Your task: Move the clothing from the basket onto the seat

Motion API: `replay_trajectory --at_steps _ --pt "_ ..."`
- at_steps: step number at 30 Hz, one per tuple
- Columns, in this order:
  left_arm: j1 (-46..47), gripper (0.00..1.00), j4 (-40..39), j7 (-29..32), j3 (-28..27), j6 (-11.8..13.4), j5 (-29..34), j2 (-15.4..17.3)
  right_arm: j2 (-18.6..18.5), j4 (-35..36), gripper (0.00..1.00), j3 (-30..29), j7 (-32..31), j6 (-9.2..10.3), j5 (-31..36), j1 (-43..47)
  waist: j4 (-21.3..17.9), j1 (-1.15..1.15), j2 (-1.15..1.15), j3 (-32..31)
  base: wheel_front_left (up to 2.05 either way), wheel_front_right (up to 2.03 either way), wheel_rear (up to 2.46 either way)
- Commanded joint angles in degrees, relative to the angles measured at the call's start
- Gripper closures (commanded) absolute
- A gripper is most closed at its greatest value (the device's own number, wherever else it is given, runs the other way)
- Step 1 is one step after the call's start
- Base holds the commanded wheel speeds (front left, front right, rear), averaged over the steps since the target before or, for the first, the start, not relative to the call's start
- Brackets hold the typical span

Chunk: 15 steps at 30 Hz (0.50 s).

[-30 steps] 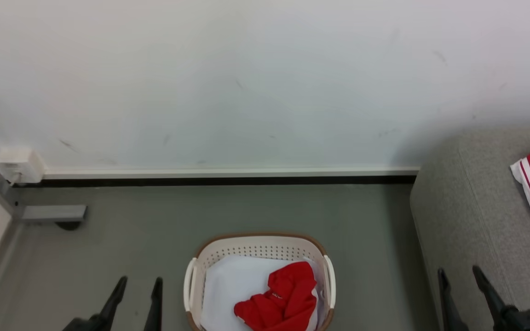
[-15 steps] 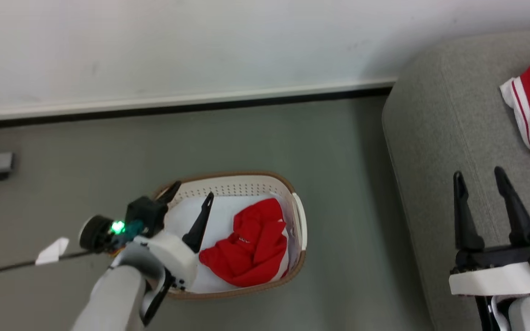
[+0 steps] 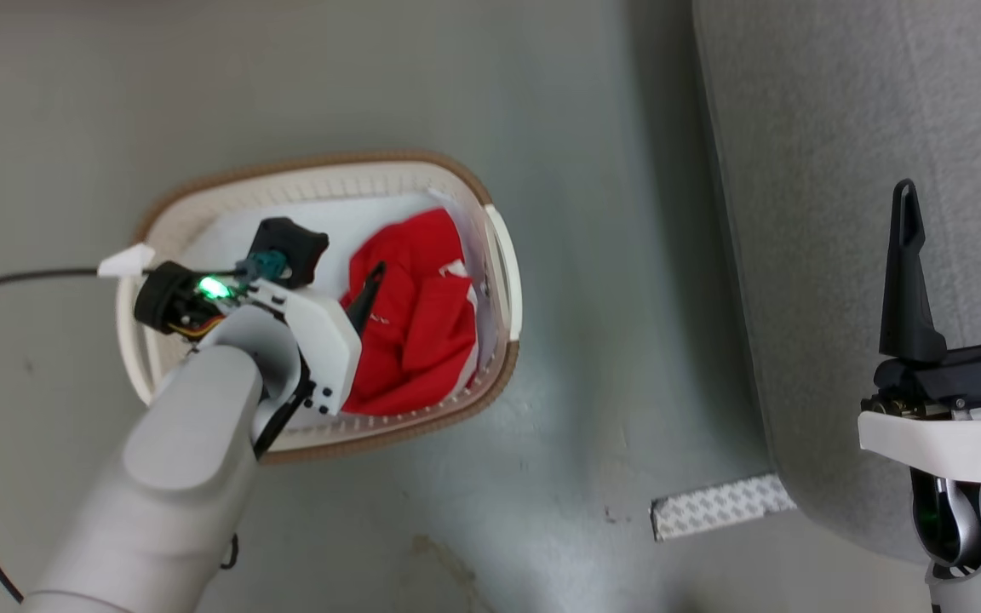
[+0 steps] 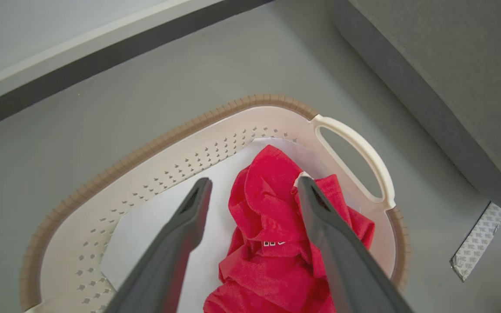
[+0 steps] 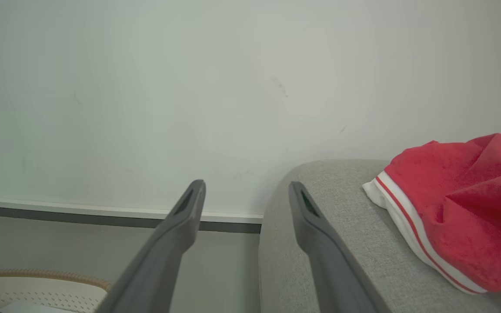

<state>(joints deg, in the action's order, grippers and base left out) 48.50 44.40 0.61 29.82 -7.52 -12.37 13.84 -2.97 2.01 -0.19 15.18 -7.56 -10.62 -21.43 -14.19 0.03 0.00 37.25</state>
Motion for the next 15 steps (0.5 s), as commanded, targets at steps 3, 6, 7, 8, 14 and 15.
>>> replay_trajectory --at_steps 3,6,7,8,14,15 --pt "2.94 0.00 2.45 0.78 1.53 0.12 -2.05 0.16 0.10 1.47 0.00 0.39 -0.04 0.14 0.30 -1.22 -1.90 -0.03 0.00 7.04 0.00 0.00 0.00" --pt "5.02 0.00 4.57 1.17 3.34 0.12 -3.33 -0.13 0.09 2.56 0.00 0.65 -0.04 0.14 0.70 -1.40 -1.99 -0.03 0.00 8.91 0.00 0.00 0.00" --pt "5.62 0.00 5.19 1.20 3.81 0.12 -3.79 -0.19 0.09 2.96 0.00 0.76 -0.04 0.14 0.74 -1.46 -2.03 -0.03 0.00 9.43 0.00 0.00 0.00" --pt "6.18 0.00 5.81 1.26 4.34 0.12 -4.37 -0.29 0.09 3.18 0.00 0.90 -0.04 0.14 0.84 -1.38 -2.06 -0.03 0.00 9.87 0.00 0.00 0.00" --pt "8.60 0.00 8.63 0.06 6.36 0.10 -7.13 -1.08 0.09 4.15 0.00 0.99 -0.04 0.14 1.19 -0.32 -2.13 -0.03 0.00 11.23 0.00 0.00 0.00" --pt "8.84 0.00 8.95 -0.07 6.81 0.10 -7.72 -1.19 0.09 4.17 0.00 0.92 -0.04 0.14 1.27 -0.15 -2.10 -0.03 0.00 11.31 0.00 0.00 0.00"
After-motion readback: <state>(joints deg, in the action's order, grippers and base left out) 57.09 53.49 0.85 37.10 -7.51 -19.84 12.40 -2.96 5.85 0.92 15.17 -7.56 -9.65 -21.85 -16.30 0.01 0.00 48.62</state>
